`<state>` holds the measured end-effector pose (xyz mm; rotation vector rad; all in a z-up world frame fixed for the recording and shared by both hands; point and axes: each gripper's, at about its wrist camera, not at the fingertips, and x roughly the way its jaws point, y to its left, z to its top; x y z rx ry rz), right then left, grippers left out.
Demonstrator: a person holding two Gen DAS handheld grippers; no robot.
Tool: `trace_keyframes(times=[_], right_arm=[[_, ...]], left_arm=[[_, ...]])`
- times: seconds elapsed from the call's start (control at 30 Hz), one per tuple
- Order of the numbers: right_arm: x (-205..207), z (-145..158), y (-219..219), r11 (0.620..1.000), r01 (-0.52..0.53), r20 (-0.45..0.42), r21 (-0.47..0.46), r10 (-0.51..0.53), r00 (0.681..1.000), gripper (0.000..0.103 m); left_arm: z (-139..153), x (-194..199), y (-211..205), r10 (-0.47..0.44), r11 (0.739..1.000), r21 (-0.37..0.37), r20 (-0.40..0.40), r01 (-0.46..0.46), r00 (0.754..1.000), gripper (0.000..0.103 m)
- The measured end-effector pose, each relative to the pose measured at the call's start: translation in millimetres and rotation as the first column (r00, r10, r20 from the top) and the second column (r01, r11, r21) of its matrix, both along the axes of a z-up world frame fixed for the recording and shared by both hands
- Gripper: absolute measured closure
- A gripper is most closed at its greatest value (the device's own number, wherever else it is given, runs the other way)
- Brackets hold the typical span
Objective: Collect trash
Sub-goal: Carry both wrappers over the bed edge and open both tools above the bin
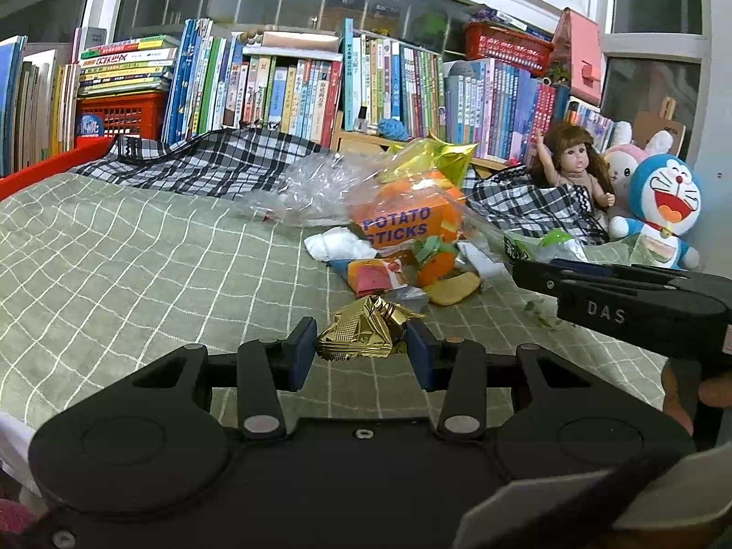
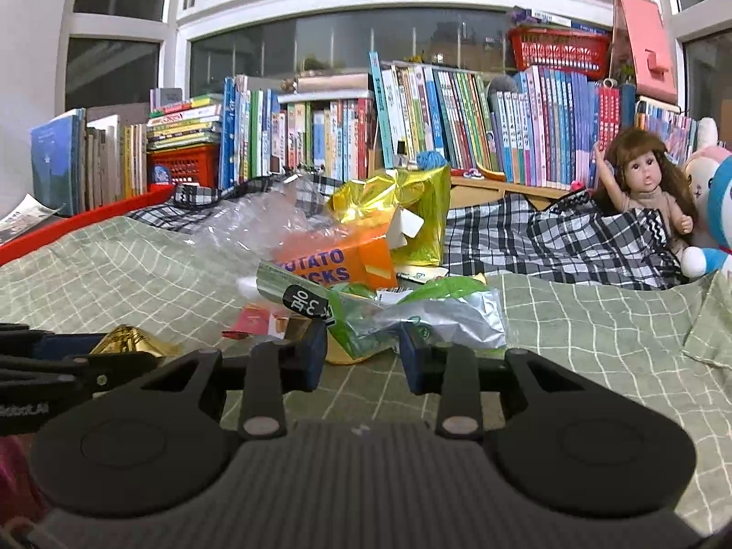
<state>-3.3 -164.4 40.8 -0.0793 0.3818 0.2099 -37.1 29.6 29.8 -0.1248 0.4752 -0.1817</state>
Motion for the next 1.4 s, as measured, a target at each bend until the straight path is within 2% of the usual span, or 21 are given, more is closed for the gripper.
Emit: trace_keyframes(times=[0.4, 0.63, 0.83, 0.97, 1.13, 1.2, 1.27, 1.4], right_arm=[[-71.6, -5.0, -2.6, 0.997, -0.061, 0.002, -0.044, 0.061, 0.998, 0.064], [-110.5, -19.0, -3.1, 0.993, -0.1, -0.049, -0.062, 0.097, 0.994, 0.064], [-134.9, -35.2, -3.6, 0.99, -0.134, -0.118, -0.05, 0.127, 0.985, 0.064], [-139.9, -48.4, -0.2, 0.987, -0.156, -0.177, -0.043, 0.147, 0.973, 0.064], [-136.3, -66.7, -0.6, 0.984, -0.178, -0.273, 0.0, 0.171, 0.947, 0.064], [-132.1, -76.4, -0.6, 0.984, -0.176, -0.323, 0.025, 0.175, 0.93, 0.064], [-125.9, -88.1, -2.0, 0.985, -0.166, -0.384, 0.056, 0.174, 0.907, 0.075], [-113.2, -110.2, -5.0, 0.986, -0.129, -0.483, 0.106, 0.165, 0.86, 0.075]], left_arm=[[5.0, -49.5, -6.3, -0.043, 0.999, 0.008, -0.009, 0.043, 0.999, 0.062], [-4.1, -84.9, -4.8, -0.091, 0.995, 0.021, -0.071, 0.093, 0.993, 0.062], [-32.7, -106.4, -7.5, -0.118, 0.992, 0.035, -0.159, 0.125, 0.98, 0.062], [-57.4, -110.6, -10.3, -0.119, 0.991, 0.034, -0.239, 0.131, 0.964, 0.062], [-90.8, -109.9, -15.0, -0.109, 0.989, 0.052, -0.365, 0.137, 0.925, 0.062], [-102.2, -110.0, -17.9, -0.108, 0.988, 0.063, -0.399, 0.145, 0.911, 0.062], [-113.2, -110.6, -21.2, -0.109, 0.985, 0.076, -0.428, 0.156, 0.897, 0.062], [-131.6, -108.7, -25.5, -0.111, 0.981, 0.086, -0.475, 0.172, 0.873, 0.062]])
